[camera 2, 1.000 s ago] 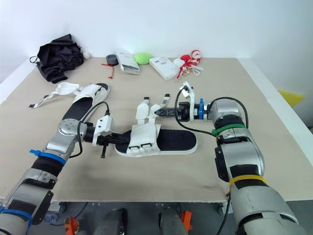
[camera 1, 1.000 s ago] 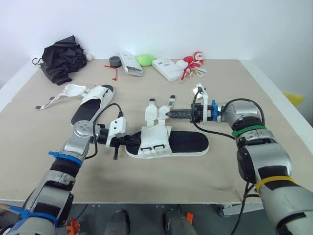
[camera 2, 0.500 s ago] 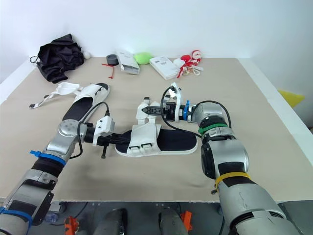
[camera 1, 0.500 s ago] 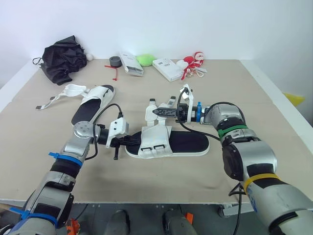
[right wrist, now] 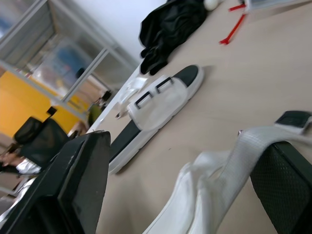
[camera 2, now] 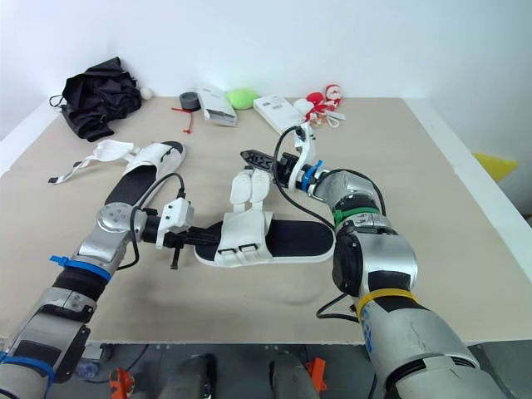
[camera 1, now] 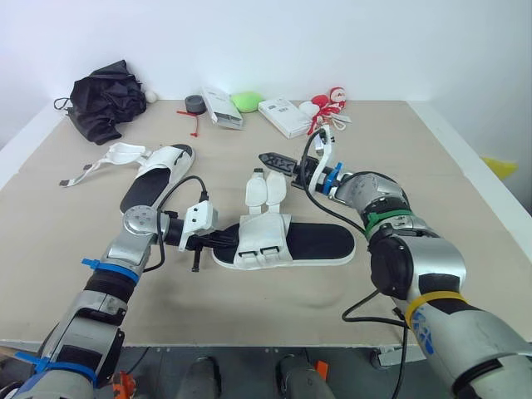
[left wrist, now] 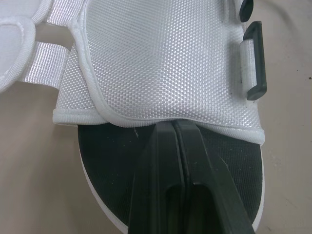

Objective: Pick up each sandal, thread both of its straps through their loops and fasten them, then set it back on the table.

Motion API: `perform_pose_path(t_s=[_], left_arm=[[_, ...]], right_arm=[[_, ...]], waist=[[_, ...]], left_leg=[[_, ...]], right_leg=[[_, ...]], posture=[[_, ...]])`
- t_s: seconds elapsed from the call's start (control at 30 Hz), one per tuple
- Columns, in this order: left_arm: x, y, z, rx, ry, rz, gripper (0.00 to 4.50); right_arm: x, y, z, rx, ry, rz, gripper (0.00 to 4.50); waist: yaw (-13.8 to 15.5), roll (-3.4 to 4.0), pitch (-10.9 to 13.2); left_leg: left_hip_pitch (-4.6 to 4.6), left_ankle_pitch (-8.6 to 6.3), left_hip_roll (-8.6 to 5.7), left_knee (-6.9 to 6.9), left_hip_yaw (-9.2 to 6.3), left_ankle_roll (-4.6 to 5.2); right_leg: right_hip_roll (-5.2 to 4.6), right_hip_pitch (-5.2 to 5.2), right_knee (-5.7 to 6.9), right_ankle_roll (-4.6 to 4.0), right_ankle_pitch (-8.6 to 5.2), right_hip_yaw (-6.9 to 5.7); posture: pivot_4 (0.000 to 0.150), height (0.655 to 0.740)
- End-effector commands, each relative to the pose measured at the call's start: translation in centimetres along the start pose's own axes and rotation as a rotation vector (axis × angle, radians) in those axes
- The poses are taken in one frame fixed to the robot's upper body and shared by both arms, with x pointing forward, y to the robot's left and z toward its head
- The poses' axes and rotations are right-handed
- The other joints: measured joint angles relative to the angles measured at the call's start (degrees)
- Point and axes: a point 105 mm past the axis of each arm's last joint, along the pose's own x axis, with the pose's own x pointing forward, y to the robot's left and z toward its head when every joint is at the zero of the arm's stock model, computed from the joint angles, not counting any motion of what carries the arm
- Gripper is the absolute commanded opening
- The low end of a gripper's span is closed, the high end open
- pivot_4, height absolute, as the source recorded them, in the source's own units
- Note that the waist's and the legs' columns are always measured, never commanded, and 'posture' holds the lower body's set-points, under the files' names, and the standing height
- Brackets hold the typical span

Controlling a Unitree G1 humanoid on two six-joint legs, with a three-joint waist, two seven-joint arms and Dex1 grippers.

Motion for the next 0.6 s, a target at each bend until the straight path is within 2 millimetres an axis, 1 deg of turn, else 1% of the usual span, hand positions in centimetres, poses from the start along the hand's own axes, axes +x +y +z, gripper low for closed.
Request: perform_pose_path(t_s=[0.03, 0.07, 0.1, 0.17, 0.37, 0.4, 0.43, 0.53, 0.6], left_arm=[[1.0, -2.5, -3.6, -0.109, 0.110, -0.082, 0.00], [1.1, -2.5, -3.6, -0.110, 0.108, -0.080, 0.00], [1.1, -2.5, -3.5, -0.111, 0.106, -0.078, 0.00], [1.2, -2.5, -3.5, -0.111, 0.102, -0.072, 0.00], [1.6, -2.8, -3.5, -0.117, 0.090, -0.076, 0.00], [1.6, -2.9, -3.5, -0.118, 0.089, -0.078, 0.00], [1.7, -3.1, -3.6, -0.121, 0.088, -0.082, 0.00], [1.7, -3.3, -3.7, -0.124, 0.089, -0.087, 0.00], [1.7, -3.3, -3.7, -0.124, 0.090, -0.088, 0.00]], right_arm=[[0.7, 0.8, 1.7, -0.067, -0.041, -0.016, 4.48], [0.8, 0.6, 1.6, -0.079, -0.036, -0.041, 4.48], [0.8, 0.2, 1.6, -0.085, -0.044, -0.070, 4.10], [0.7, -0.1, 1.9, -0.083, -0.063, -0.099, 3.82], [0.7, 0.1, 2.5, -0.106, -0.074, -0.106, 0.92], [0.7, 0.0, 2.5, -0.112, -0.070, -0.112, 0.50], [0.7, 0.0, 2.6, -0.123, -0.070, -0.122, 0.22], [0.8, 0.2, 3.1, -0.168, -0.072, -0.125, 0.22], [0.9, 0.9, 3.7, -0.240, -0.088, -0.087, 0.22]], waist=[[0.00, 0.00, 0.00], [0.01, 0.00, 0.00], [0.01, 0.00, 0.00], [0.03, 0.00, 0.00], [0.04, 0.00, 0.00], [0.04, 0.00, 0.00], [0.04, 0.00, 0.00], [0.05, 0.00, 0.00], [0.05, 0.00, 0.00]], left_leg=[[0.00, 0.00, 0.00, 0.00, 0.00, 0.00], [-0.01, 0.00, 0.00, 0.00, 0.00, 0.00], [-0.01, 0.00, 0.00, 0.00, 0.00, 0.00], [-0.01, 0.00, 0.00, 0.00, 0.00, 0.00], [-0.02, 0.00, -0.02, 0.01, -0.01, 0.00], [-0.02, 0.00, -0.02, 0.01, 0.00, 0.00], [-0.02, 0.00, -0.02, 0.01, 0.00, 0.00], [-0.03, 0.00, -0.02, -0.01, -0.01, 0.00], [-0.04, -0.01, -0.02, -0.02, -0.01, 0.00]], right_leg=[[0.00, 0.00, 0.00, 0.00, 0.00, 0.00], [0.00, -0.01, 0.00, 0.01, 0.00, 0.00], [0.00, 0.00, -0.01, 0.01, -0.01, 0.00], [-0.01, 0.00, -0.01, 0.01, -0.01, 0.00], [-0.01, 0.02, -0.02, 0.01, -0.01, 0.01], [-0.01, 0.02, -0.02, 0.01, -0.01, 0.01], [-0.01, 0.01, -0.02, 0.01, -0.01, 0.02], [-0.02, 0.01, -0.02, 0.02, -0.05, 0.02], [-0.02, 0.01, -0.03, 0.04, -0.06, 0.02]], posture=[[0.150, 0.7380], [0.150, 0.7380], [0.150, 0.7380], [0.150, 0.7380], [0.150, 0.7380], [0.150, 0.7380], [0.150, 0.7380], [0.150, 0.7380], [0.150, 0.7380]])
